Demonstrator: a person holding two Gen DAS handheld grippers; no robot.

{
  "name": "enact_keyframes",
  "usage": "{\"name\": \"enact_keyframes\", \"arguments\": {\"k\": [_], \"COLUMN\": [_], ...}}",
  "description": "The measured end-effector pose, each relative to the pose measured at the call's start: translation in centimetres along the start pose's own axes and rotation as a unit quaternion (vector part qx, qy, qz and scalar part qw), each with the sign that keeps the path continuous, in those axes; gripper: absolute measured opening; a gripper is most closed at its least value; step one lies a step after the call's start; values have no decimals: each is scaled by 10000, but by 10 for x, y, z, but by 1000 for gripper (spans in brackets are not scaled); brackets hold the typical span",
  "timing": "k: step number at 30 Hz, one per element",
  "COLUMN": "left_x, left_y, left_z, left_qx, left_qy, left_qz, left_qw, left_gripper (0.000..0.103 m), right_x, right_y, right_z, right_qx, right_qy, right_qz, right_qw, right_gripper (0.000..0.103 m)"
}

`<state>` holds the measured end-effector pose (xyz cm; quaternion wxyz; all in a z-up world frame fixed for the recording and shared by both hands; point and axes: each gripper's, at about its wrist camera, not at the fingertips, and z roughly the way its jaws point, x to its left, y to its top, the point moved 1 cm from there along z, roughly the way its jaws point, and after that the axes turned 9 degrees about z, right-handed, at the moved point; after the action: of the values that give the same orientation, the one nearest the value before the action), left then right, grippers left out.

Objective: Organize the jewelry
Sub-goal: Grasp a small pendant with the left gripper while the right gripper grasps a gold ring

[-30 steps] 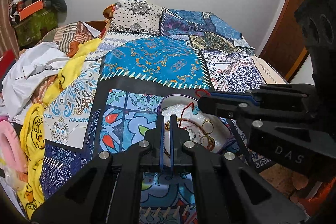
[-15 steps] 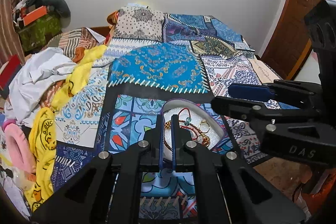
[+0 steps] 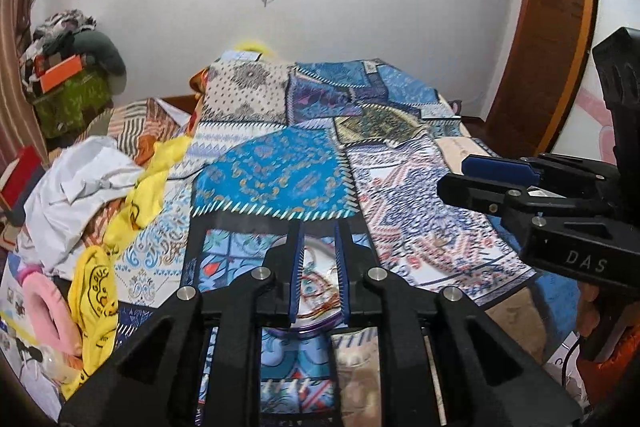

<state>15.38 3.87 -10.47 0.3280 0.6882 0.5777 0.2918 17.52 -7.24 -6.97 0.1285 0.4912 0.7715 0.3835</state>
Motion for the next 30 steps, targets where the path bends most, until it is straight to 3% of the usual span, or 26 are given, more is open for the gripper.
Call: {"name": "enact_keyframes", "arguments": {"k": [6, 13, 30], "left_x": [-25, -52, -106], "left_y": [12, 20, -3], "left_z": [1, 19, 96], "left_qx": [-90, 36, 988], "left_qy": [-112, -368, -1078], "left_qz": [167, 350, 674], "left_qw": [9998, 9987, 9870], "left_gripper": [28, 30, 31], "right_x": [-29, -72, -120], "right_y": [-2, -10, -42], "right_z": [-24, -42, -26], "right_qx": [-227, -313, 149], "right_qy": [-216, -607, -724], "right_qz": [231, 572, 1047], "right_qw": [9992, 9960, 9918], "right_gripper": [35, 36, 36]}}
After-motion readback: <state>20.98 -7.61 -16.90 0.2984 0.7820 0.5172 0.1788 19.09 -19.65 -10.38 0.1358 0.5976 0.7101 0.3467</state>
